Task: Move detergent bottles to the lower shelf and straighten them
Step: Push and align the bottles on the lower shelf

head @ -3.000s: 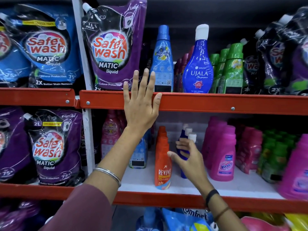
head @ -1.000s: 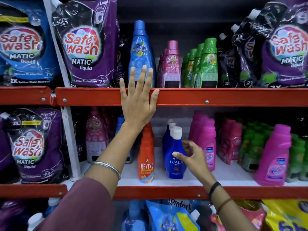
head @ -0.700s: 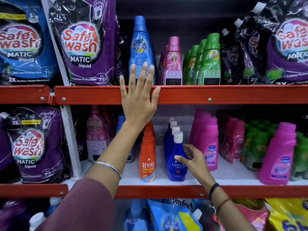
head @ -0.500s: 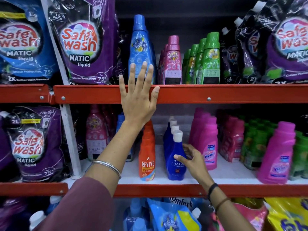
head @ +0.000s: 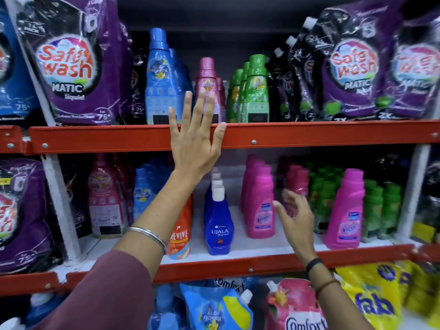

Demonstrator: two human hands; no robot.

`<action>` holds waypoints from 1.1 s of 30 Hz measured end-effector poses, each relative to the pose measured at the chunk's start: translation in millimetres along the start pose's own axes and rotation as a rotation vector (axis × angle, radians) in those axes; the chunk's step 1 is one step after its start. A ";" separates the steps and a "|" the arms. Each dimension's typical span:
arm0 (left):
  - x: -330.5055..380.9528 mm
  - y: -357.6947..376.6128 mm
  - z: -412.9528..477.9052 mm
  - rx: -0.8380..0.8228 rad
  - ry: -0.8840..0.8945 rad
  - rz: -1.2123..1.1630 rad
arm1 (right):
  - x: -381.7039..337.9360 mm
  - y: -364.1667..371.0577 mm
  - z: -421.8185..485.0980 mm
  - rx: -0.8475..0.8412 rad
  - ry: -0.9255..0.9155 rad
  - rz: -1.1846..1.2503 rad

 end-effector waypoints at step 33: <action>5.2 17.4 1.7 0.103 0.014 0.086 | -5.2 -49.1 29.1 0.167 0.187 -0.489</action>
Point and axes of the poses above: each hand's wrist, its own z-axis towards the middle knuckle, its own y-axis out of the palm, x = y × z, the point moved 4 cm from there along z, towards the middle knuckle, and after that the axes turned 5 degrees about y, right-handed, at the moved point
